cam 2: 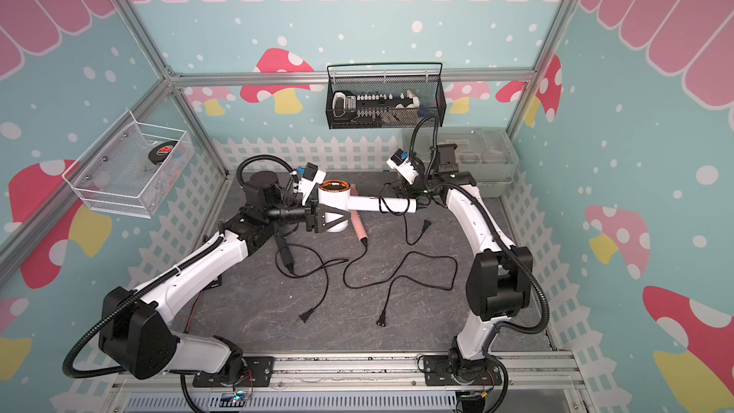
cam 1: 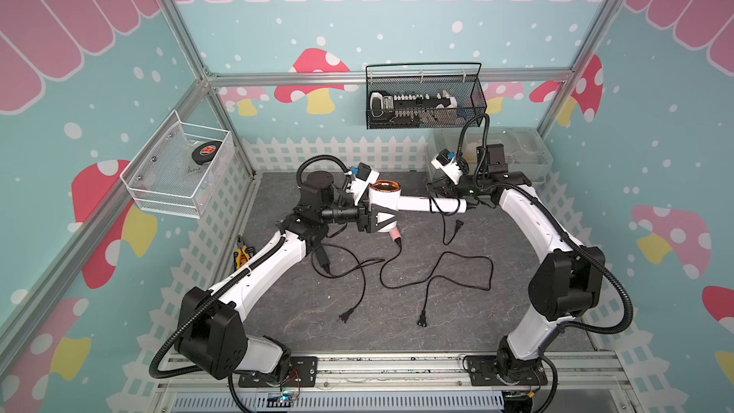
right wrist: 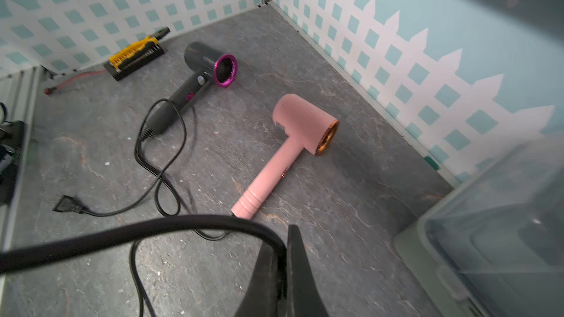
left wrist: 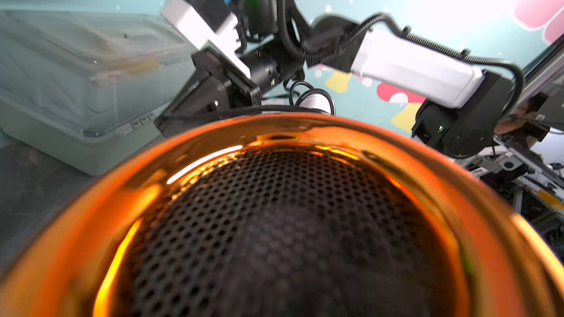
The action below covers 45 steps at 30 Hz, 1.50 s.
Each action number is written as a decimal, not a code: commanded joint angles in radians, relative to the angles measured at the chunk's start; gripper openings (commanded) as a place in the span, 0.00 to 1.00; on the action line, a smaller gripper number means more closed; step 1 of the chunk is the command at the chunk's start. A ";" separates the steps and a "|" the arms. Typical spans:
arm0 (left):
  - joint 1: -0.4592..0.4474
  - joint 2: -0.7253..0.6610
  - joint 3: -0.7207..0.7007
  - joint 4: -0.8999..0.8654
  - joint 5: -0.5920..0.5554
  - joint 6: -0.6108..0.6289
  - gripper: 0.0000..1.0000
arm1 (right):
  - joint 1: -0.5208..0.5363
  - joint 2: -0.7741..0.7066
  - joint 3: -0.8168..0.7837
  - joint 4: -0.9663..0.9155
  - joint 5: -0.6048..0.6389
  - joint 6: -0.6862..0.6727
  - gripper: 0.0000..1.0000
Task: Wrap the cord around the hair dryer
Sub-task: Wrap the power cord around the hair dryer.
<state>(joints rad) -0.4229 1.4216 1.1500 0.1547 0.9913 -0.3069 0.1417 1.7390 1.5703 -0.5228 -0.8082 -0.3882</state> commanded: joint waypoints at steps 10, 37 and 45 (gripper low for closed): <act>0.052 0.064 0.108 0.503 0.056 -0.311 0.00 | -0.011 0.009 -0.325 0.536 -0.189 0.389 0.11; 0.172 0.113 0.283 0.453 0.000 -0.328 0.00 | 0.017 0.026 -0.590 0.626 -0.094 0.390 0.12; 0.207 0.108 0.277 0.443 -0.019 -0.321 0.00 | 0.035 0.012 -0.595 0.578 -0.027 0.392 0.12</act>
<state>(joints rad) -0.2314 1.5410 1.3827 0.5495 1.0187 -0.6319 0.1696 1.7531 0.9920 0.0906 -0.8722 0.0128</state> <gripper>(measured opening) 0.722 0.118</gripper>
